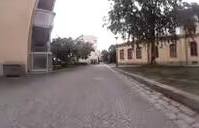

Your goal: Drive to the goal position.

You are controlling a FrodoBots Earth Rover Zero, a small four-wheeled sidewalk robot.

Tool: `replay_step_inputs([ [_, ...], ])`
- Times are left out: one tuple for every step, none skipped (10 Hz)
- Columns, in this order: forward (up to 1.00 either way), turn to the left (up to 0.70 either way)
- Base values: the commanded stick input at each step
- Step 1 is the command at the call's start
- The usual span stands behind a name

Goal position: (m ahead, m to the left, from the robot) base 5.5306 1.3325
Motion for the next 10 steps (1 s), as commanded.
replay_step_inputs([
  [0.60,0.00],
  [0.60,0.00],
  [0.60,0.00],
  [0.60,0.00],
  [0.60,0.00],
  [0.60,0.00],
  [0.60,0.00],
  [0.60,0.00],
  [0.60,0.00],
  [0.60,0.00],
])
